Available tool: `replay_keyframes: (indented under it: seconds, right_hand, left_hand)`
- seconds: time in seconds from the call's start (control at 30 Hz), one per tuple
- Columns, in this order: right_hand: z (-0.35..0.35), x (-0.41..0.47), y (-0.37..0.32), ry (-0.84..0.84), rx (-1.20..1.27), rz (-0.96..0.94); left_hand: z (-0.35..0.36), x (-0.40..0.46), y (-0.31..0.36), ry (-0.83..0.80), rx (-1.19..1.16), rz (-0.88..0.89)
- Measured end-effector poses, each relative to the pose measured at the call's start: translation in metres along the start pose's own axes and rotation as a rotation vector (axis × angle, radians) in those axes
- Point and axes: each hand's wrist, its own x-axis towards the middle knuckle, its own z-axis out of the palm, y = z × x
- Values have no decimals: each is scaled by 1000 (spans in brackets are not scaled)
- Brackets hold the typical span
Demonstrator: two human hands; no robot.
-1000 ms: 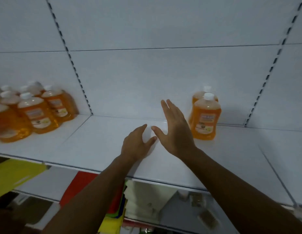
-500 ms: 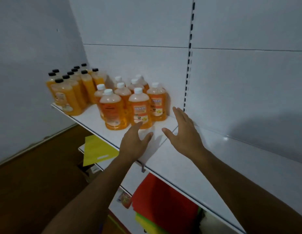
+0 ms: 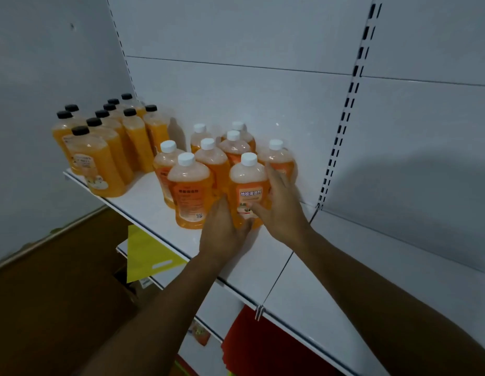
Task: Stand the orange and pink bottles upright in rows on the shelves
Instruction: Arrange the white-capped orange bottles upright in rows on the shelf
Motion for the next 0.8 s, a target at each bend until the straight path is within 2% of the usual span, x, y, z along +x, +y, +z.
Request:
replay_keyframes:
  seconds: [0.13,0.37,0.6,0.8]
  right_hand:
    - [-18,-23,-4,69,-69,15]
    - [-100,-89,22,228,-200,72]
    - [-227,-162,62,302,-378,248]
    - [-303,-202,79,365,-536,371]
  left_hand:
    - [11,-12,7,-30,92,46]
    - [65,-45,77,-188,-142,97]
    - [157,-81,171,-380,-299,216]
    - [224,-97,240,-511,-380,257]
